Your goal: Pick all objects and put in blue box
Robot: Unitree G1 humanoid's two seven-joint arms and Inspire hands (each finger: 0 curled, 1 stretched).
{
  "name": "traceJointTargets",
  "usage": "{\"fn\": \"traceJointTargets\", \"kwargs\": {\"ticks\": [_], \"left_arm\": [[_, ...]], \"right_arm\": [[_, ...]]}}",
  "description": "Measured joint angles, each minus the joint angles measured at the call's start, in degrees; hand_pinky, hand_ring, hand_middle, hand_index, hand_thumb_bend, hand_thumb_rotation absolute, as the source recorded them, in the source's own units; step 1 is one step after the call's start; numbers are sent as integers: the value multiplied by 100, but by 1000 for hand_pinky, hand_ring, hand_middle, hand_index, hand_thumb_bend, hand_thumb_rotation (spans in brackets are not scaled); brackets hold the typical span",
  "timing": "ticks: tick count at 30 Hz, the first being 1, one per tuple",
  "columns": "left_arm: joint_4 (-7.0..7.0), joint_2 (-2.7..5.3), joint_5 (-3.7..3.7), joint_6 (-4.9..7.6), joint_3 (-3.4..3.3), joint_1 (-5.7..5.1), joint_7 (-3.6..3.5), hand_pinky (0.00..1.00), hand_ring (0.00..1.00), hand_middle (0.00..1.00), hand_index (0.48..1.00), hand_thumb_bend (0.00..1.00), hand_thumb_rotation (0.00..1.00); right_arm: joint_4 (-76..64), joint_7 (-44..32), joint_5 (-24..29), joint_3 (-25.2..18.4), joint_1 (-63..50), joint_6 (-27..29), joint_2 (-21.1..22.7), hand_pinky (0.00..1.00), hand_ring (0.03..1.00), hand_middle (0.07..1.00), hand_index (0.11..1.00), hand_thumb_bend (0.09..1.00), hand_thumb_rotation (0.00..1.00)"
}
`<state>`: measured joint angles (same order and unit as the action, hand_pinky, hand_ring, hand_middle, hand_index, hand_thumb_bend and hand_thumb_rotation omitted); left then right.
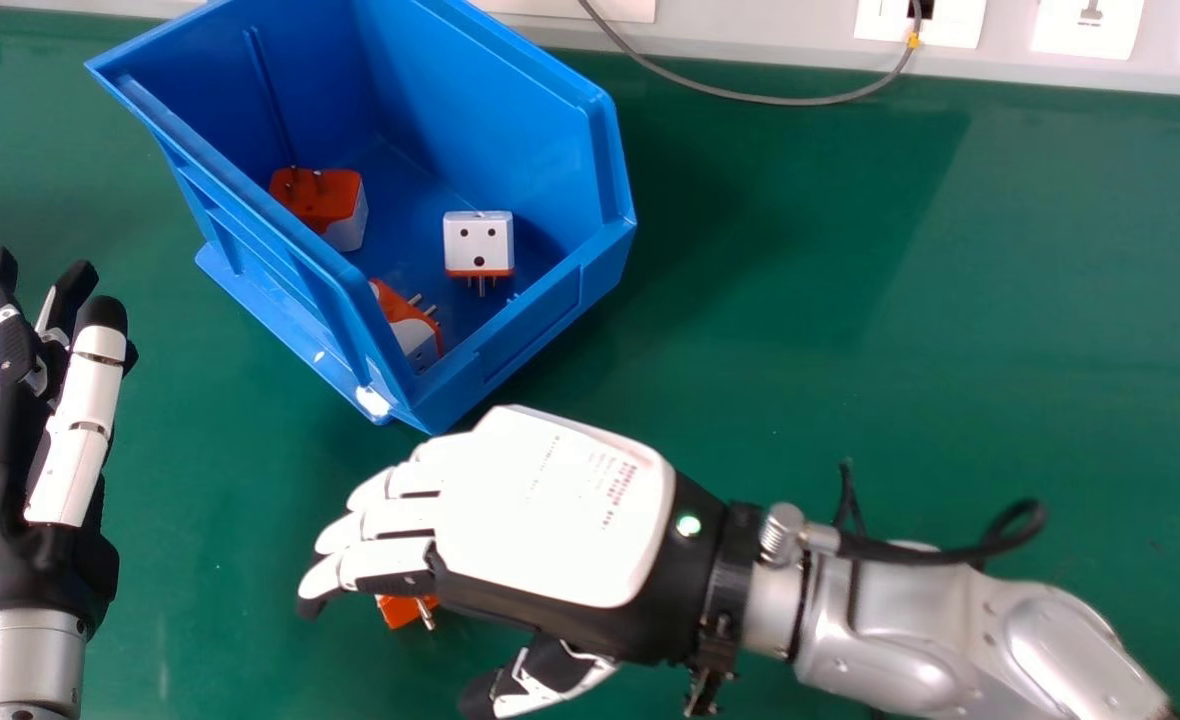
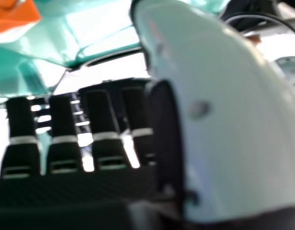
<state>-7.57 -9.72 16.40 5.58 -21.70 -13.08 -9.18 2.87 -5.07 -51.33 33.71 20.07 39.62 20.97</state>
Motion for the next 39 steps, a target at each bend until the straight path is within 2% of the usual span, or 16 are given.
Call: {"fn": "traceJointTargets", "kwargs": {"ticks": [6,10,21,28,32,39], "left_arm": [[3,0,-10,0,2,0,15,940,964,967,970,300,628],[3,0,-61,-2,13,1,61,939,963,967,970,294,633],[3,0,-63,-5,17,3,67,938,962,965,968,294,632],[-26,13,-59,-58,28,0,98,937,962,965,966,302,649],[-33,12,-59,-61,38,2,85,936,960,963,966,298,646],[25,6,-55,-9,34,14,18,934,963,967,966,309,656]], "right_arm": [[415,-33,-301,220,470,3,-71,667,798,812,768,306,0],[696,-37,-483,385,744,-18,-159,669,816,834,787,328,0],[913,-249,-562,516,1056,-460,-426,711,852,863,809,326,0],[1075,-254,-696,627,1074,-802,-579,720,857,868,815,325,0],[1237,-248,-779,699,1101,-957,-712,718,857,865,816,328,0],[1603,-453,-780,831,1246,-1157,-788,700,852,866,823,355,0]]}}
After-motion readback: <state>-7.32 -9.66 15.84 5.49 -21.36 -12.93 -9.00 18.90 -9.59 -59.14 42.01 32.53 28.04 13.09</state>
